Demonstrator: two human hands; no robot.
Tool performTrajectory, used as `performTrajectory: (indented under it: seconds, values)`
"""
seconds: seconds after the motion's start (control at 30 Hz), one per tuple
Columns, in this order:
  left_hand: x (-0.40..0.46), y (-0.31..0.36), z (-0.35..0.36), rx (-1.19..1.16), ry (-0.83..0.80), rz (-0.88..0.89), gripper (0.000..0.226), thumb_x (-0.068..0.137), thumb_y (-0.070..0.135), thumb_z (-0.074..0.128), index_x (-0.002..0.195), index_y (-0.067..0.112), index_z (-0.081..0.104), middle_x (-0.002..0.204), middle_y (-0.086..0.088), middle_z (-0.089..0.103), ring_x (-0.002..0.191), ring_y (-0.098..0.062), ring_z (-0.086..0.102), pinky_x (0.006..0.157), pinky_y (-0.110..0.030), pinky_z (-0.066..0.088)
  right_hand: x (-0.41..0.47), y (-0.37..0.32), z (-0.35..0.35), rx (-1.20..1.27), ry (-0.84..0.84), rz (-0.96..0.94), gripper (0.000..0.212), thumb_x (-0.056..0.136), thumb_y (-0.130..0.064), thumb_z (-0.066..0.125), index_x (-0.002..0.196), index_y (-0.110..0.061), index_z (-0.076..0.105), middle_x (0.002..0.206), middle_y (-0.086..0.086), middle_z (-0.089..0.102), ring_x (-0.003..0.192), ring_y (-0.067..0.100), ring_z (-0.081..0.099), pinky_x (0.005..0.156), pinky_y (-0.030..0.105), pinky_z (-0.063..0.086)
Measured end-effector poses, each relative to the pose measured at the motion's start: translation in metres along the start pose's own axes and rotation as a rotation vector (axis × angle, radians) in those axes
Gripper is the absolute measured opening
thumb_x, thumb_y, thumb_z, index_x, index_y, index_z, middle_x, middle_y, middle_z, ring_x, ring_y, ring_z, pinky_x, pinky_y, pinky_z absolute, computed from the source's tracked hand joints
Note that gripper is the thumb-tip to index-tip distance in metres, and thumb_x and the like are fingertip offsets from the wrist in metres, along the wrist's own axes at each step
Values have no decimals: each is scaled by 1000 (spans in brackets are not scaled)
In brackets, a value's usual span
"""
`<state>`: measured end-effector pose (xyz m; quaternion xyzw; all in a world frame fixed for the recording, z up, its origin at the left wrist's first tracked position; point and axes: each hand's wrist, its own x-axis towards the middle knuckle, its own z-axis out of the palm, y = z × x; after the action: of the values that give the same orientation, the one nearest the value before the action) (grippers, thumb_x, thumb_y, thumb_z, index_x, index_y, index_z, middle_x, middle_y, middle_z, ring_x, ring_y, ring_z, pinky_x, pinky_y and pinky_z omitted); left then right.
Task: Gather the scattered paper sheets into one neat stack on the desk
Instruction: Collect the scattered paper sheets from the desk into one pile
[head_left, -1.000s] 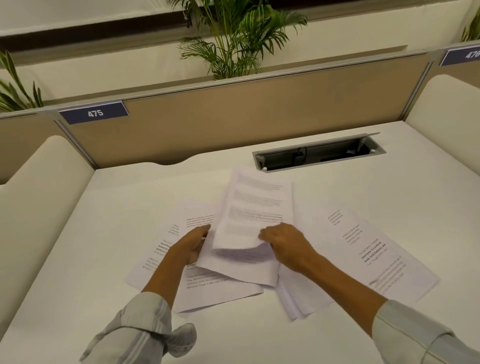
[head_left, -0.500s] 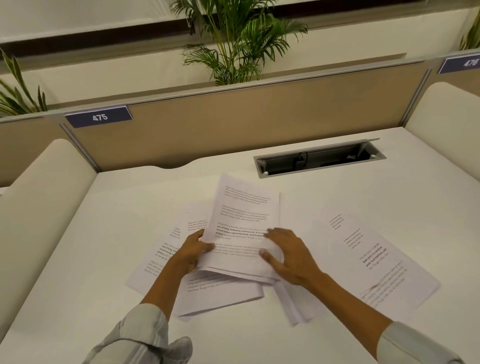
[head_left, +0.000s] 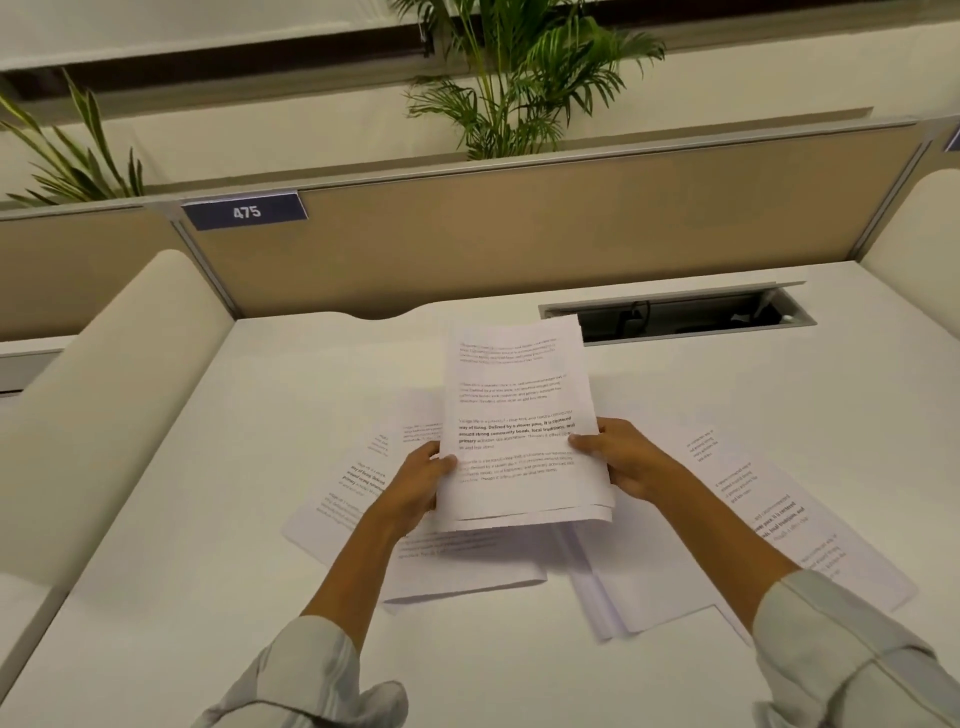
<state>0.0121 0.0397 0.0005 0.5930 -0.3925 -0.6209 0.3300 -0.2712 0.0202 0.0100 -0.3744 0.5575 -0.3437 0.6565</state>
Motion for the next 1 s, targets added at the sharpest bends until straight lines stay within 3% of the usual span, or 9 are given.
performTrajectory:
  seconds: [0.1, 0.17, 0.3, 0.43, 0.6, 0.7, 0.77, 0.9, 1.0]
  values:
    - [-8, -6, -7, 290, 494, 125, 29, 92, 24, 64, 115, 9, 56, 112, -11, 68, 99, -28, 66, 78, -39, 54, 3, 12, -9, -13, 107, -4, 16, 90, -1, 61, 97, -13, 67, 103, 7, 73, 95, 28, 70, 78, 39, 58]
    - [-15, -9, -17, 544, 769, 133, 51, 83, 38, 73, 117, 6, 54, 114, -15, 66, 108, -35, 63, 82, -43, 52, 3, 22, -18, -30, 175, 11, 15, 90, -1, 61, 93, -15, 66, 95, 2, 73, 89, 23, 71, 68, 31, 58]
    - [-26, -19, -19, 895, 644, -194, 128, 56, 68, 80, 148, 1, 21, 147, -22, 41, 136, -39, 40, 105, -51, 40, 3, 39, -31, -27, 222, 55, 17, 91, -2, 61, 88, -18, 66, 91, 1, 72, 84, 22, 70, 56, 28, 57]
    - [-25, -26, -9, 1006, 609, -228, 151, 49, 65, 85, 151, -4, -2, 151, -25, 34, 138, -39, 38, 108, -48, 38, 4, 54, -37, 13, 236, 82, 17, 90, -1, 61, 90, -16, 66, 94, 4, 72, 86, 25, 70, 61, 32, 57]
    - [-20, -11, -9, 931, 608, -301, 140, 54, 41, 94, 149, -8, 5, 145, -26, 44, 133, -39, 47, 108, -45, 43, 2, 55, -37, 18, 232, 65, 17, 91, 0, 59, 93, -16, 65, 94, 4, 71, 86, 24, 69, 67, 35, 57]
    - [-19, -6, -12, 827, 599, -317, 112, 56, 30, 95, 140, -5, 29, 134, -21, 55, 125, -37, 55, 102, -44, 48, 1, 56, -39, 28, 221, 56, 17, 91, 1, 58, 102, -11, 64, 97, 6, 70, 87, 24, 68, 75, 39, 55]
    - [-21, -7, -15, 774, 584, -310, 87, 61, 23, 92, 129, 0, 43, 126, -17, 59, 120, -35, 58, 89, -39, 49, 0, 57, -41, 31, 217, 49, 19, 92, 2, 57, 105, -10, 63, 99, 8, 69, 87, 24, 68, 79, 41, 55]
    - [-23, -10, -32, 626, 519, -76, 25, 72, 12, 79, 80, 6, 56, 90, -11, 63, 95, -33, 65, 69, -33, 44, -1, 60, -45, 41, 205, 42, 21, 92, 1, 56, 110, -8, 62, 106, 11, 68, 93, 29, 67, 84, 45, 54]
    - [-25, 5, -56, 536, 500, 92, 19, 76, 13, 78, 85, 0, 67, 89, -16, 72, 85, -33, 69, 72, -36, 51, -1, 60, -46, 40, 196, 40, 19, 93, 1, 56, 108, -9, 63, 107, 11, 68, 92, 27, 68, 82, 44, 55]
